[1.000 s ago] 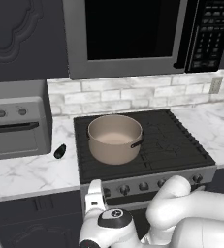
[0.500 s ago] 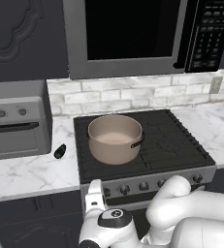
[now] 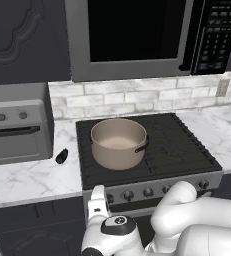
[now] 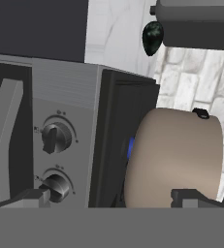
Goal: Turn on the burner for the pot on the stove. Wait thirty seconds for the pot to heat up. Then add the eggplant to the pot.
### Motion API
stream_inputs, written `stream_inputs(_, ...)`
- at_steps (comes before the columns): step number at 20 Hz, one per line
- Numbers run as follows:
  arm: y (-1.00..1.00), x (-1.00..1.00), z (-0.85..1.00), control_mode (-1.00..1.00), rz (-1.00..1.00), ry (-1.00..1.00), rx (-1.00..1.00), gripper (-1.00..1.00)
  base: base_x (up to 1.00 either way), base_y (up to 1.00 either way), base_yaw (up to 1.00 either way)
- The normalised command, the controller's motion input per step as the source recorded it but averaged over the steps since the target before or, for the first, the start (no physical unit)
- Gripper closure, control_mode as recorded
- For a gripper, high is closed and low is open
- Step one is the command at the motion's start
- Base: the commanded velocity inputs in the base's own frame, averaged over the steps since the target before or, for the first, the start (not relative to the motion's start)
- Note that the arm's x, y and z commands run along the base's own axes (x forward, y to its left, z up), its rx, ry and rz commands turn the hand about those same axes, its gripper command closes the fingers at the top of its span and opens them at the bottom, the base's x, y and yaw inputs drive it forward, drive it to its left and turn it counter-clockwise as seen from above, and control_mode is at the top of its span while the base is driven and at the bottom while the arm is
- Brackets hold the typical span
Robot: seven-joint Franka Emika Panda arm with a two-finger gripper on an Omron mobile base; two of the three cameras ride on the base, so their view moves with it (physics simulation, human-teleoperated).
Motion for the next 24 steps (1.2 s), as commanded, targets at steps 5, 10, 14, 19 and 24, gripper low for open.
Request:
stream_inputs(5, 0.0, 0.0, 0.0, -1.0, 0.0, 0.0, 0.0, -1.0, 0.0, 0.0, 0.0)
stream_inputs(10, 0.0, 0.0, 0.0, -1.0, 0.0, 0.0, 0.0, -1.0, 0.0, 0.0, 0.0)
stream_inputs(14, 0.0, 0.0, 0.0, -1.0, 0.0, 0.0, 0.0, -1.0, 0.0, 0.0, 0.0)
stream_inputs(19, 0.0, 0.0, 0.0, -1.0, 0.0, 0.0, 0.0, -1.0, 0.0, 0.0, 0.0)
stream_inputs(24, 0.0, 0.0, 0.0, -1.0, 0.0, 0.0, 0.0, -1.0, 0.0, 0.0, 0.0)
